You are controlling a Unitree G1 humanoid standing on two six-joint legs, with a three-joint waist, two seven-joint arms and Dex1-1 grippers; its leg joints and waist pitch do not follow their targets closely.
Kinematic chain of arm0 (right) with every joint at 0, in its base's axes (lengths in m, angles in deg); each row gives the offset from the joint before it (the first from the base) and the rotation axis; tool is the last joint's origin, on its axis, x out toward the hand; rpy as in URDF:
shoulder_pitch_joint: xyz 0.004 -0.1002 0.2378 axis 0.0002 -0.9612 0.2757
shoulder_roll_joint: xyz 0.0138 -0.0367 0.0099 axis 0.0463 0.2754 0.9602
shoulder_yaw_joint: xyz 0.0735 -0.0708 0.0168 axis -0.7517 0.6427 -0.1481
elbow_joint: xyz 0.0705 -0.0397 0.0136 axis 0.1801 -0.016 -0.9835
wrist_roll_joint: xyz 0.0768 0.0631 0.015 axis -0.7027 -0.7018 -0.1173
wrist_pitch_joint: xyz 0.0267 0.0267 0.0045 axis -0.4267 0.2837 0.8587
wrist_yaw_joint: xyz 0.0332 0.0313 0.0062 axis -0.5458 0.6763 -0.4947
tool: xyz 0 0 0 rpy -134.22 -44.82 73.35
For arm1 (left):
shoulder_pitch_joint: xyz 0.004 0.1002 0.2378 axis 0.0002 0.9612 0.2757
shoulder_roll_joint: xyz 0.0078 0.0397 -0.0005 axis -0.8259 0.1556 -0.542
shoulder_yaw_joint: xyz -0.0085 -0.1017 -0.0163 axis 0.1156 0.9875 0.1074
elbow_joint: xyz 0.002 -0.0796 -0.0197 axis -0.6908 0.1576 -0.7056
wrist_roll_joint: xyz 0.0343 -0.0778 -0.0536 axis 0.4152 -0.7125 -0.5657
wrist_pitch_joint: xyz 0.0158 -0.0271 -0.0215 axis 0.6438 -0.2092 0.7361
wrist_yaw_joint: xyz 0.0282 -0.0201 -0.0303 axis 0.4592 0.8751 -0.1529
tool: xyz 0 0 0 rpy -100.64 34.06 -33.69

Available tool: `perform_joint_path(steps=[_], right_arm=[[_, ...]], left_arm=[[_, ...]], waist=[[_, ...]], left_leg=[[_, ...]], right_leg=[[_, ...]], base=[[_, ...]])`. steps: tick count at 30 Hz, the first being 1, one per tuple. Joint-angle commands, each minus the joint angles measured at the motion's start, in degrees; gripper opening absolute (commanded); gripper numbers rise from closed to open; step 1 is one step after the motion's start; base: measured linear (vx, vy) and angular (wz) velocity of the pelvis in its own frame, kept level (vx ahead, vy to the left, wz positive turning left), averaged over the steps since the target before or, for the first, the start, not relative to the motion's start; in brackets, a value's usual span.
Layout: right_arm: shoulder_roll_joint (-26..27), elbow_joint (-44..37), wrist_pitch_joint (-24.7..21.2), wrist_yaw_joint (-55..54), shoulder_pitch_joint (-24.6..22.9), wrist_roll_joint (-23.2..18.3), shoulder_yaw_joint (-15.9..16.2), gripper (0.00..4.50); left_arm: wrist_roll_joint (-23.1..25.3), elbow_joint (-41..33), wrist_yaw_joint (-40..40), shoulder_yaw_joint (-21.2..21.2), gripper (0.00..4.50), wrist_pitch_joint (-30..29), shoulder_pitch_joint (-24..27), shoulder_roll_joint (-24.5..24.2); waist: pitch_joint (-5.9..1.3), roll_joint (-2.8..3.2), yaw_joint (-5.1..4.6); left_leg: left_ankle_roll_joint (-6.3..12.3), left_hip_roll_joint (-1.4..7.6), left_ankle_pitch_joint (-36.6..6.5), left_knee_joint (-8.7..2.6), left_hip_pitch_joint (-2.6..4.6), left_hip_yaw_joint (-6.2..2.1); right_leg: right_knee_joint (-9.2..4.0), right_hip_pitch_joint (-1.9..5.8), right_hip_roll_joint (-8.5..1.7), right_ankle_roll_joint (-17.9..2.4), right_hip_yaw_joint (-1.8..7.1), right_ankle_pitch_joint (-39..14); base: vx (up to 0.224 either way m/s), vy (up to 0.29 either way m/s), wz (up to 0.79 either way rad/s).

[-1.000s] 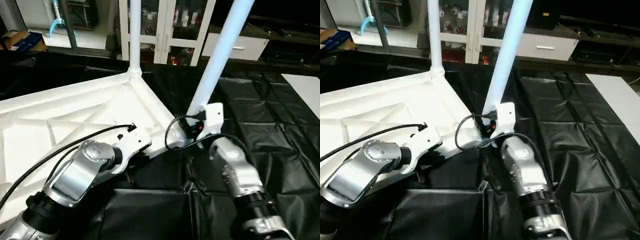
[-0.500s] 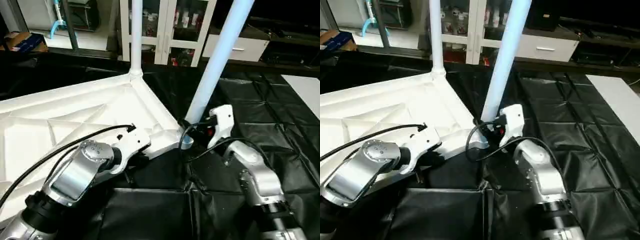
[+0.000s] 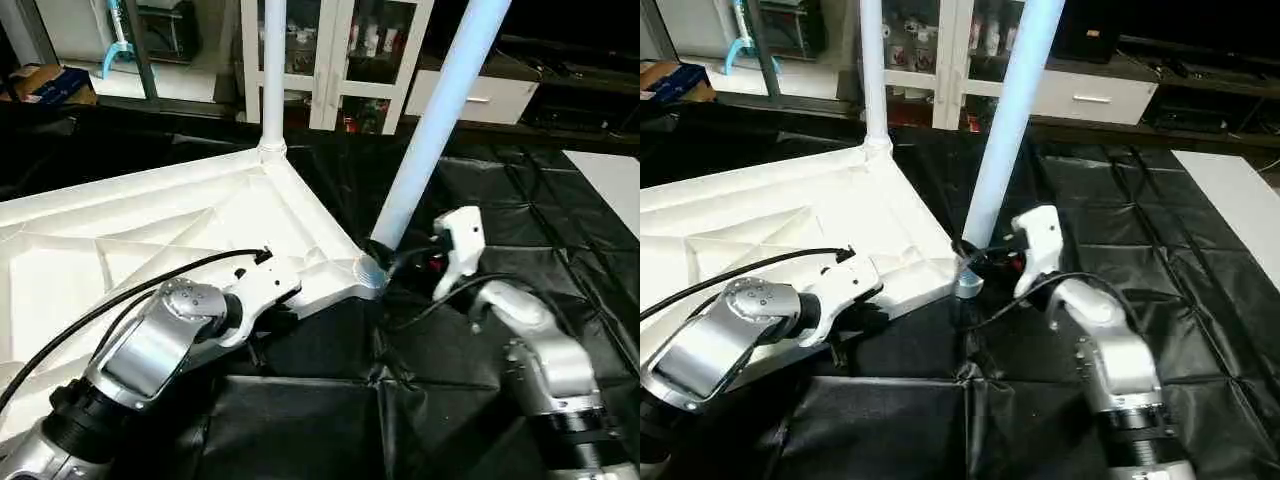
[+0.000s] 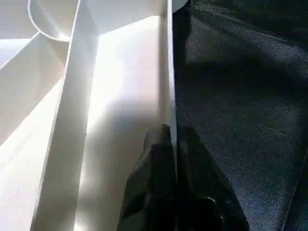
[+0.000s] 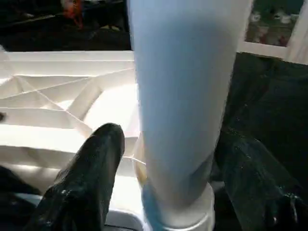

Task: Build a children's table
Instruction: Insert table leg to table base

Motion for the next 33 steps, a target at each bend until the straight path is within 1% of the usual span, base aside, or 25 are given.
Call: perform_joint_path(steps=[1, 3, 5, 8, 11, 13, 15, 16, 17, 18, 21, 22, 24, 25, 26, 29, 30, 33], right_arm=[[-2.0, -3.1, -1.8, 3.9, -0.9, -2.7, -1.0, 3.15], [-2.8, -3.8, -2.1, 5.1, -1.4, -3.2, -1.1, 3.15], [-4.0, -4.5, -2.5, 6.7, -2.0, -3.8, -1.3, 3.15], [-5.4, -4.9, -2.8, 8.1, -2.7, -4.8, -1.8, 3.15], [-5.9, -4.9, -3.1, 8.4, -2.8, -5.3, -2.7, 3.15], [-5.8, -4.7, -3.1, 8.0, -2.7, -5.3, -3.1, 3.15], [-5.4, -4.4, -3.1, 7.4, -2.4, -5.7, -3.7, 3.15], [-5.2, -4.3, -3.0, 7.3, -2.4, -5.8, -3.8, 3.15], [-5.0, -4.3, -2.9, 7.1, -2.3, -6.0, -4.0, 3.15], [-4.7, -4.6, -2.6, 7.1, -2.5, -6.3, -4.3, 3.15], [-4.5, -5.2, -2.4, 8.0, -2.8, -7.5, -4.5, 3.15], [-4.5, -5.4, -2.4, 8.2, -2.9, -7.8, -4.6, 2.91], [-4.5, -5.3, -2.5, 8.3, -2.9, -7.9, -4.7, 2.91], [-4.8, -5.0, -2.7, 8.7, -2.9, -8.2, -5.2, 2.78], [-4.8, -5.0, -2.7, 8.7, -2.9, -8.2, -5.2, 2.78], [-5.7, -4.6, -2.6, 10.0, -2.6, -9.1, -5.9, 2.43], [-5.8, -4.4, -2.5, 10.3, -2.5, -9.1, -6.1, 2.43], [-6.2, -3.9, -2.0, 11.5, -2.0, -9.4, -6.3, 2.11]], left_arm=[[0.3, 1.6, -1.1, -1.6, 0.0, -0.5, 0.6, -1.3], [0.4, 1.7, -1.2, -1.6, 0.0, -0.2, 0.6, -1.6], [0.4, 2.2, -1.4, -1.6, 0.0, 0.2, 0.5, -1.8], [0.6, 2.7, -1.7, -1.6, 0.0, 0.8, 0.4, -2.0], [0.6, 2.9, -2.0, -1.8, 0.0, 1.2, 0.2, -2.2], [0.5, 2.9, -2.1, -1.8, 0.0, 1.3, 0.1, -2.3], [0.3, 2.7, -2.2, -2.0, 0.0, 1.2, -0.1, -2.3], [0.3, 2.8, -2.3, -2.0, 0.0, 1.3, -0.1, -2.2], [0.3, 2.8, -2.4, -2.1, 0.0, 1.4, -0.1, -2.2], [0.3, 2.7, -2.5, -2.2, 0.0, 1.5, -0.1, -2.2], [0.4, 2.8, -2.6, -2.3, 0.0, 1.7, 0.0, -2.3], [0.4, 2.8, -2.6, -2.3, 0.0, 1.7, 0.0, -2.3], [0.4, 2.7, -2.6, -2.4, 0.0, 1.8, 0.1, -2.4], [0.5, 2.3, -3.1, -2.7, 0.0, 1.9, 0.5, -2.8], [0.5, 2.3, -3.1, -2.7, 0.0, 1.9, 0.5, -2.8], [0.4, 1.3, -4.0, -3.1, 0.0, 2.1, 0.9, -3.7], [0.4, 1.3, -4.1, -3.2, 0.0, 2.4, 0.9, -3.8], [0.4, 1.9, -4.4, -3.2, 0.0, 4.1, 0.7, -3.9]], waist=[[-3.11, 0.67, 0.71], [-2.98, 0.6, 0.73], [-2.85, 0.66, 0.81], [-2.85, 0.64, 0.94], [-2.78, 0.55, 0.97], [-2.76, 0.55, 0.98], [-2.8, 0.56, 1.0], [-2.8, 0.75, 0.93], [-2.85, 0.7, 0.93], [-2.9, 0.64, 0.96], [-2.98, 0.74, 1.07], [-2.97, 0.72, 1.12], [-2.92, 0.75, 1.11], [-2.94, 0.74, 1.11], [-2.9, 0.74, 1.13], [-2.88, 0.79, 1.18], [-2.87, 0.72, 1.18], [-2.82, 0.75, 1.41]], left_leg=[[3.48, 3.47, -1.1, -3.46, 0.97, -1.6], [3.37, 3.47, -2.1, -3.56, 0.95, -1.6], [2.74, 3.55, -4.0, -3.58, 1.07, -1.62], [2.34, 3.53, -4.0, -3.59, 1.13, -1.61], [1.82, 3.49, -4.7, -3.57, 1.01, -1.68], [1.61, 3.47, -5.3, -3.54, 1.06, -1.68], [1.41, 3.5, -5.4, -3.54, 1.07, -1.72], [1.32, 3.47, -5.3, -3.54, 1.04, -1.74], [1.31, 3.46, -5.1, -3.5, 1.01, -1.75], [1.46, 3.43, -4.6, -3.48, 0.98, -1.74], [1.96, 3.46, -3.8, -3.41, 1.03, -1.72], [2.1, 3.45, -3.9, -3.41, 0.98, -1.71], [2.0, 3.47, -4.2, -3.46, 1.0, -1.73], [1.91, 3.46, -4.3, -3.44, 1.01, -1.72], [1.83, 3.45, -4.4, -3.48, 0.95, -1.74], [1.7, 3.5, -4.8, -3.51, 1.05, -1.76], [1.7, 3.47, -4.8, -3.51, 1.03, -1.75], [1.51, 3.45, -5.4, -3.49, 1.1, -1.69]], right_leg=[[-2.7, 3.1, -4.19, -15.6, 2.32, 6.6], [-2.86, 2.98, -4.19, -15.6, 2.25, 4.7], [-3.14, 2.84, -4.25, -15.3, 2.26, 1.4], [-3.17, 2.73, -4.22, -14.9, 2.28, 0.7], [-3.3, 2.64, -4.29, -14.6, 2.29, -1.3], [-3.39, 2.54, -4.32, -14.4, 2.31, -2.5], [-3.37, 2.53, -4.35, -14.2, 2.32, -2.9], [-3.35, 2.46, -4.25, -14.2, 2.29, -2.5], [-3.28, 2.51, -4.24, -14.2, 2.28, -2.2], [-3.21, 2.55, -4.26, -14.3, 2.29, -1.5], [-3.05, 2.57, -4.25, -14.7, 2.26, 0.2], [-3.04, 2.63, -4.27, -14.8, 2.26, 0.3], [-3.1, 2.59, -4.23, -14.8, 2.22, -0.2], [-3.11, 2.6, -4.24, -14.8, 2.22, -0.4], [-3.14, 2.62, -4.27, -14.7, 2.24, -0.7], [-3.17, 2.58, -4.28, -14.6, 2.22, -1.3], [-3.19, 2.58, -4.25, -14.6, 2.21, -1.4], [-3.25, 2.46, -4.22, -14.4, 2.23, -2.0]], base=[[0.0, 0.0, 0.0], [0.0, 0.0, 0.0], [0.0, 0.0, 0.0], [0.0, 0.0, 0.0], [0.0, 0.0, 0.0], [0.0, 0.0, 0.0], [0.0, 0.0, 0.0], [0.0, 0.0, 0.0], [0.0, 0.0, 0.0], [0.0, 0.0, 0.0], [0.0, 0.0, 0.0], [0.0, 0.0, 0.0], [0.0, 0.0, 0.0], [0.0, 0.0, 0.0], [0.0, 0.0, 0.0], [0.0, 0.0, 0.0], [0.0, 0.0, 0.0], [0.0, 0.0, 0.0]])
